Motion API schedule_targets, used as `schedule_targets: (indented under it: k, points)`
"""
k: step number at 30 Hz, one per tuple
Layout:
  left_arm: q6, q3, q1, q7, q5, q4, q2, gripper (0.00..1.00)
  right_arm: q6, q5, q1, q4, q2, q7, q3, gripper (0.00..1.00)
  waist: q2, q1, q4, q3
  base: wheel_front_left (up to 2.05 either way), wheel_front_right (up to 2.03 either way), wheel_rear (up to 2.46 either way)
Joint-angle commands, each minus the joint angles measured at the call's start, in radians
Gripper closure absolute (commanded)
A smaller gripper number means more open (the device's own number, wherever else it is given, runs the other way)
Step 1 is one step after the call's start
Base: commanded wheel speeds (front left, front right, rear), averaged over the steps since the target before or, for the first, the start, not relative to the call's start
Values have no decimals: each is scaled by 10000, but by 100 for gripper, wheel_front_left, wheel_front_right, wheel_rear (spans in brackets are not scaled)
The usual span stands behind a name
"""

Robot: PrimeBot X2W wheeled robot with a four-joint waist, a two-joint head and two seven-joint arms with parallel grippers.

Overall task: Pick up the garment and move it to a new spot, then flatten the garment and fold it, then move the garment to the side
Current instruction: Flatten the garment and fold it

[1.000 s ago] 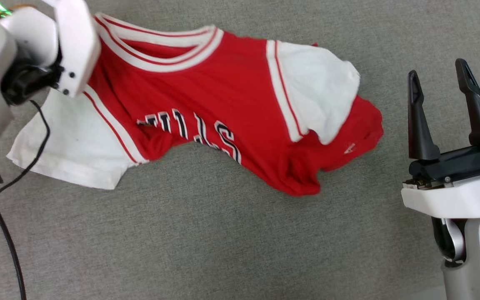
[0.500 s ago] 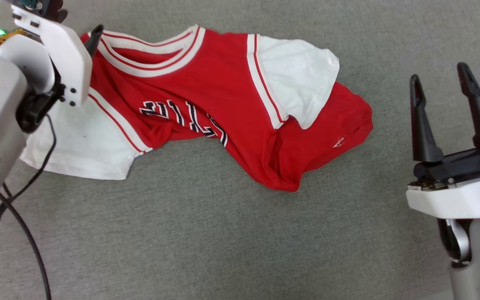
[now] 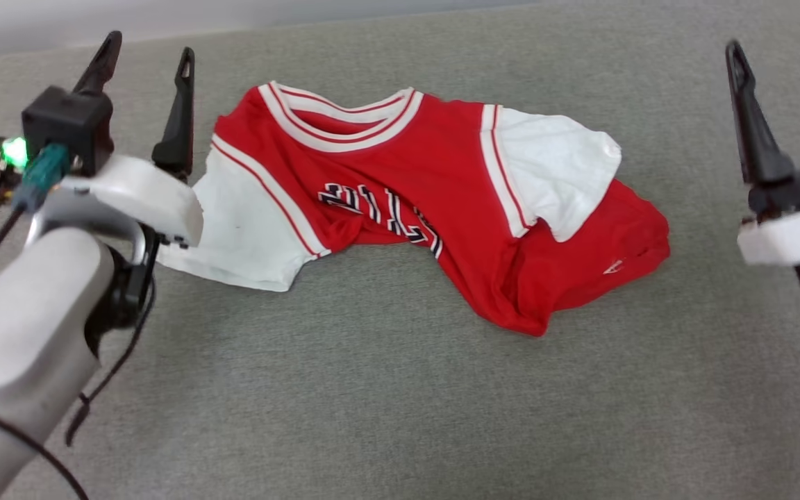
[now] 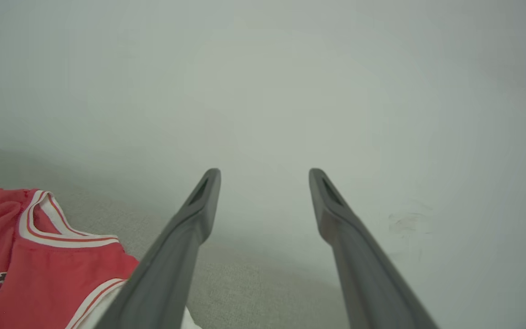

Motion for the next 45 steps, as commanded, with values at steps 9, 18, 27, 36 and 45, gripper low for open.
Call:
schedule_targets:
  k: [9, 18, 27, 36, 45]
  points:
    - [1617, 3054, 3717, -52, 2293, -3246, -870, 0, -6, 2202, -2892, 1285, -2310, 3943, 2676, 0, 0, 1, 720, 487, 0, 0, 0]
    - [1101, 5204, 5790, -54, 3897, -4327, -2669, 0, -5, 5848, -4706, 2391, -3772, 9295, 4847, 0, 0, 1, 1306, 1251, 0, 0, 0]
    - [-189, 6288, 5973, -55, 5003, -4328, -4135, 0, -6, 6992, -4959, 3609, -3491, 10522, 5169, 0, 0, 1, 1883, 2127, 0, 0, 0]
    - [-1189, 7055, 6045, -55, 5756, -3983, -5147, 0, -8, 7142, -4287, 4102, -3466, 9802, 6080, 100, 0, 1, 1924, 2250, 0, 0, 0]
    - [-1909, 7606, 6360, -56, 6255, -3809, -5831, 0, -8, 7655, -5445, 3338, -4478, 8219, 5408, 100, 0, 1, 1814, 1875, 0, 0, 0]
